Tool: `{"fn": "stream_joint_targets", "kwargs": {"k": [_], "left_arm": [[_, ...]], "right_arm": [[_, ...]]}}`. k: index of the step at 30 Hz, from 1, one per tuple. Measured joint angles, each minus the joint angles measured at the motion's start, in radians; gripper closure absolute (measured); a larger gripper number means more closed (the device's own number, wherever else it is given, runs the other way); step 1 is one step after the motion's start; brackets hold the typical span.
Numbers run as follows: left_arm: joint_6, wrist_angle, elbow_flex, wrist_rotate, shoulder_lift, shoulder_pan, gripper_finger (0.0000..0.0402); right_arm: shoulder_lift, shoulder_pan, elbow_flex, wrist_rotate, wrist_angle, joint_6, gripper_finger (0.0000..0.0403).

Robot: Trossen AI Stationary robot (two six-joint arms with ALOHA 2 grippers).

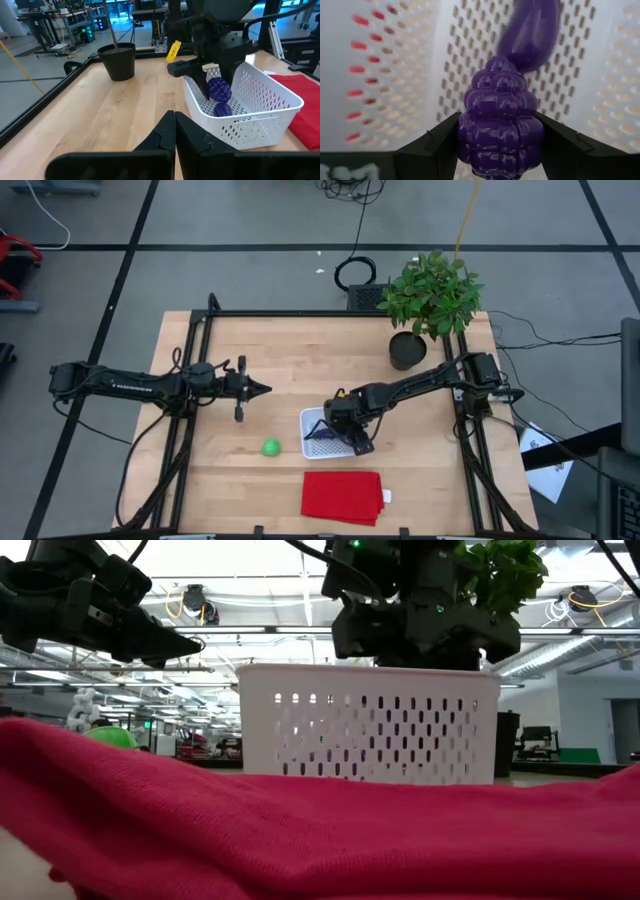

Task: Pick and placing Produce into tupperware
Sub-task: Put the grapes into the white basket

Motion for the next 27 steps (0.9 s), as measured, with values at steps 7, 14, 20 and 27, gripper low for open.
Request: {"fn": "stream_joint_targets", "kwargs": {"k": [7,14,20,27], "left_arm": [[0.0,0.0,0.0,0.0,0.0,0.0,0.0398],[0.0,0.0,0.0,0.0,0.0,0.0,0.0398],[0.0,0.0,0.0,0.0,0.0,0.0,0.0398],[-0.001,0.0,0.0,0.0,0.0,0.0,0.0398]], "right_arm": [[0.0,0.003,-0.001,-0.001,0.008,0.003,0.019],[0.0,0.006,-0.001,-0.001,0.03,0.002,0.019],[0.0,0.006,-0.001,-0.001,0.036,-0.001,0.0171],[-0.001,0.006,-0.001,-0.001,0.036,0.002,0.013]]}}
